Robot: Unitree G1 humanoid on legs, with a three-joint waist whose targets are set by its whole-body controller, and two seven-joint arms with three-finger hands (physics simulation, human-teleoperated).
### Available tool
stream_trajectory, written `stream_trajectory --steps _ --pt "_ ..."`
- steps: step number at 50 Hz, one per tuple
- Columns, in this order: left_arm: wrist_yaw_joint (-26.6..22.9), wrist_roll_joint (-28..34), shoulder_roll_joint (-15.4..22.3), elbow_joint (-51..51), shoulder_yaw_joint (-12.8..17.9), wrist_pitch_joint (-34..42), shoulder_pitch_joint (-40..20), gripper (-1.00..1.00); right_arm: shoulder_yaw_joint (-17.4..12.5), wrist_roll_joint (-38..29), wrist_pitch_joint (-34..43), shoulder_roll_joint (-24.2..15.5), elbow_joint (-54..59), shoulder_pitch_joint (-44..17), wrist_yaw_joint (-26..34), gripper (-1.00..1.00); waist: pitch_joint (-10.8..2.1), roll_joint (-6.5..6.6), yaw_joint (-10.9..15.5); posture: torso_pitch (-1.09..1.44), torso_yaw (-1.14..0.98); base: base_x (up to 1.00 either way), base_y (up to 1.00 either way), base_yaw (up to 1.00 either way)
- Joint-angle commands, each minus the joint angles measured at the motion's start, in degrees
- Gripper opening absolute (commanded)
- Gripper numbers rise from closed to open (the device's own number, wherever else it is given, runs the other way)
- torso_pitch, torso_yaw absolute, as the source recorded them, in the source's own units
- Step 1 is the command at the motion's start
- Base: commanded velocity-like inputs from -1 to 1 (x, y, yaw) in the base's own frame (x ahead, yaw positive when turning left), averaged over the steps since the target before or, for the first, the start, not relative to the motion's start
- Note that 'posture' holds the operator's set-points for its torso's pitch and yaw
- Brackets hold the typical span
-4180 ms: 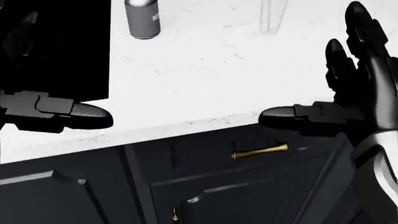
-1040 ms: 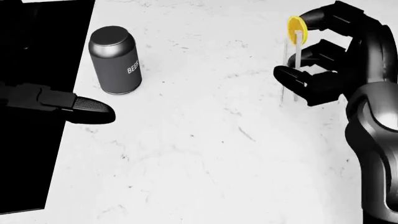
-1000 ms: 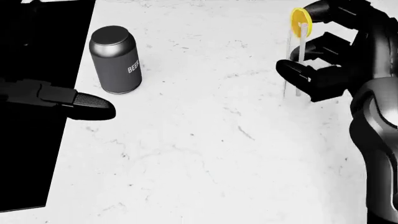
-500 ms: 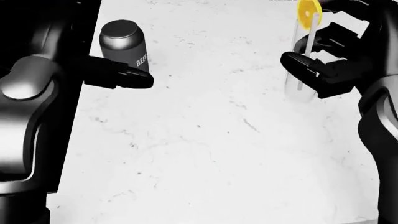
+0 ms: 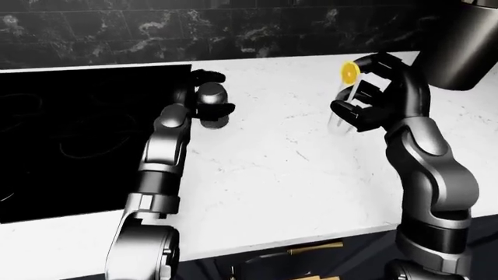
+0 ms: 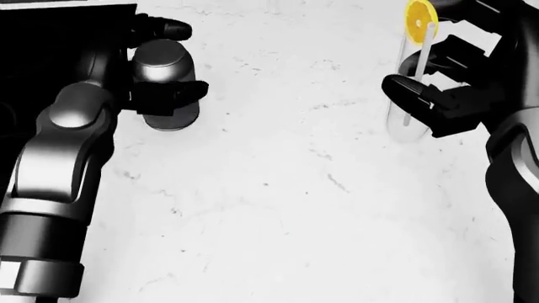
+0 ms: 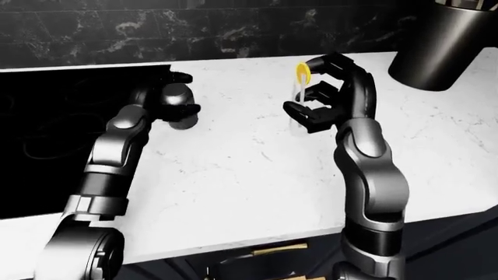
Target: Move the drinks to the dining counter.
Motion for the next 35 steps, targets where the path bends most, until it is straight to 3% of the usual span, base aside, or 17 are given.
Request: stream_trajectory --steps 1,13,21,25,28,30,33,35 --pt "-0.6 -0.1 0.3 -3.2 0.2 -1.5 -1.6 -1.00 -0.7 0.1 -2.3 -0.7 -2.2 -1.9 -0.1 -1.00 -1.59 -0.27 -0.2 0.00 0.00 0.00 0.00 0.00" --pt "-2.7 -0.2 1.5 -19.0 0.9 7.3 2.1 -1.00 -0.6 -0.1 -1.9 -0.6 -2.7 -1.6 -0.1 -1.00 -1.61 0.78 -0.5 0.00 0.00 0.00 0.00 0.00" --pt "-4.2 -0.9 3.2 -33.1 1.8 19.5 1.4 -1.00 -0.8 1.0 1.8 -1.0 -6.0 -2.8 -0.9 -1.00 -1.06 1.03 -0.7 0.00 0.00 0.00 0.00 0.00" --pt "-3.9 -1.6 2.8 -35.0 2.2 20.0 2.5 -1.00 -0.8 1.4 3.0 -0.9 -7.1 -2.9 -1.3 -1.00 -2.66 1.02 -0.5 0.00 0.00 -0.33 0.00 0.00" --pt "-3.7 -1.9 3.0 -35.9 2.3 20.2 3.2 -1.00 -1.1 1.7 3.0 -0.9 -6.8 -3.1 -1.4 -1.00 -2.56 0.77 -0.3 0.00 0.00 -0.60 0.02 0.00" --pt "-3.7 -2.2 3.1 -36.7 2.4 20.3 3.8 -1.00 -0.7 1.3 2.3 -0.8 -6.3 -2.6 -1.3 -1.00 -3.49 -0.32 0.0 0.00 0.00 -1.00 0.06 0.00" --pt "-3.5 -2.5 3.3 -37.6 2.5 20.9 4.1 -1.00 -0.1 0.9 2.0 -0.4 -6.3 -2.3 -1.2 -1.00 -3.68 -0.47 0.2 0.00 0.00 -1.00 0.07 0.00" --pt "-3.3 -2.7 3.3 -37.8 2.6 20.9 4.1 -1.00 -0.2 0.9 2.0 -0.2 -6.1 -2.4 -1.1 -1.00 -3.21 0.23 0.2 0.00 0.00 -1.00 0.12 0.00"
